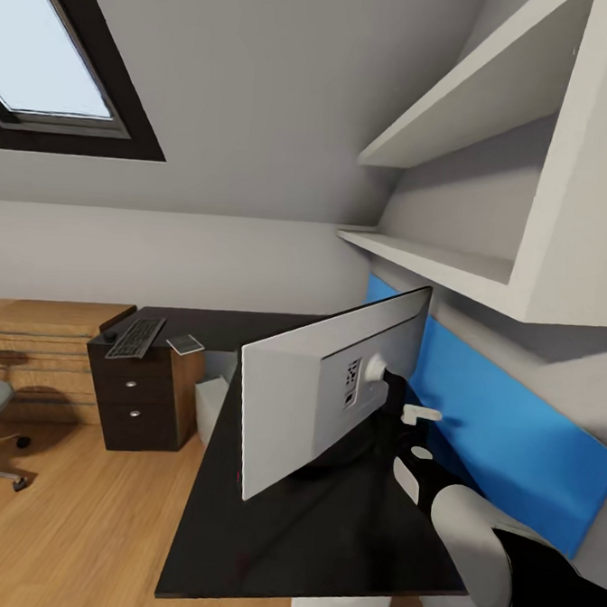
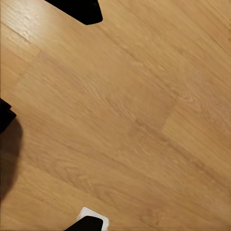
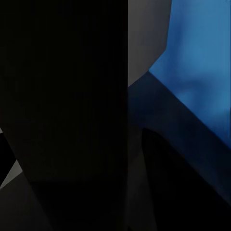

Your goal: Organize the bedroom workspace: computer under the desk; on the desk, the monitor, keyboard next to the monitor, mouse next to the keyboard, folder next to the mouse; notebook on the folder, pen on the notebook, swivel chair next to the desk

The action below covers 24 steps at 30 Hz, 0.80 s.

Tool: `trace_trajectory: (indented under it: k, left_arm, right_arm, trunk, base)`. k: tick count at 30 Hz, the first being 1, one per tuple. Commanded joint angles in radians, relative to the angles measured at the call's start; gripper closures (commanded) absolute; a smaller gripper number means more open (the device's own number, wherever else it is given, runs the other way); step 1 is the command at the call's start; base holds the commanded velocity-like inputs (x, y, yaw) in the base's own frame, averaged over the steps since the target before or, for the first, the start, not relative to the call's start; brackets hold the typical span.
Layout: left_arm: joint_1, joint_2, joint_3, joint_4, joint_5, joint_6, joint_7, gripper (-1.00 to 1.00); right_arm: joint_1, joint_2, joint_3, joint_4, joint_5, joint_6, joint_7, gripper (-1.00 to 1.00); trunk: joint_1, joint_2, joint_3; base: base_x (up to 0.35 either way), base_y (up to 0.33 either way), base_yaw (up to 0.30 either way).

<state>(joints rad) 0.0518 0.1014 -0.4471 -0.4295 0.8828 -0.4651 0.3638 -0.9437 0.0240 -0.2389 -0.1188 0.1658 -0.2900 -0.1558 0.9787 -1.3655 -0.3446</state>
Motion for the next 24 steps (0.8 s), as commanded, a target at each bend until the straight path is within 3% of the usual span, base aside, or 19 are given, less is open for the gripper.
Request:
trace_trajectory:
  k: [1,24]
  left_arm:
    - [0.0,0.001,-0.008,-0.003,0.005,-0.003,0.009,-1.0]
    - [0.0,0.001,-0.008,-0.002,0.008,-0.001,0.008,-1.0]
  right_arm:
    - [-0.001,0.001,0.009,-0.001,0.012,-0.003,-0.007,1.0]
    - [-0.001,0.001,0.01,0.0,0.012,-0.003,-0.007,1.0]
  trunk:
    - [0.0,-0.001,-0.001]
    - [0.0,-0.001,-0.001]
  base:
    - [0.093,0.0,0.0]
    - [0.088,0.0,0.0]
